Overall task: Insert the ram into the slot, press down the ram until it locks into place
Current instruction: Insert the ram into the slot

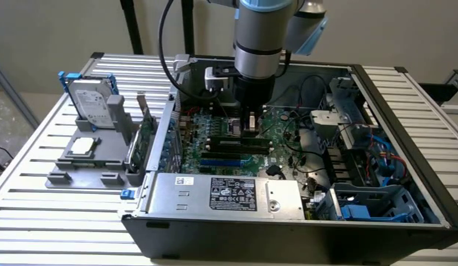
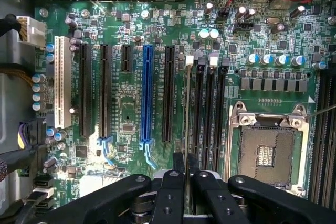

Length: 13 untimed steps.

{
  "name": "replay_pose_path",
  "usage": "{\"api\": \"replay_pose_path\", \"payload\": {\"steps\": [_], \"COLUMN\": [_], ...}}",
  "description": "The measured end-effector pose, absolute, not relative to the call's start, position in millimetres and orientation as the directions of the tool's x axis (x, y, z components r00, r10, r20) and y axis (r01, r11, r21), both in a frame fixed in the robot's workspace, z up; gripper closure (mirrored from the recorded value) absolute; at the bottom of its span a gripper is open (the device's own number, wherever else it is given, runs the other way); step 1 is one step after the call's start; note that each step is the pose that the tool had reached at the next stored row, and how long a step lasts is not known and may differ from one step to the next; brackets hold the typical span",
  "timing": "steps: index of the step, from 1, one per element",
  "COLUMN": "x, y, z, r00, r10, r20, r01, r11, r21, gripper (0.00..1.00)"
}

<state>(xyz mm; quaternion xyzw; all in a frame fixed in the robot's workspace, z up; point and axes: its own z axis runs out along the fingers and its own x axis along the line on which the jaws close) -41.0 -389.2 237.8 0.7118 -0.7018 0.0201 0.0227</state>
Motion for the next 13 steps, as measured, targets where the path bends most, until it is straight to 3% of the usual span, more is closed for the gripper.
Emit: {"api": "replay_pose_path", "payload": {"steps": [13], "x": [-40.9], "y": [-385.2], "z": [233.5], "r00": [0.014], "r10": [-0.998], "r20": [0.067], "r01": [-1.0], "r11": [-0.014], "r21": [0.004], "gripper": [0.87]}}
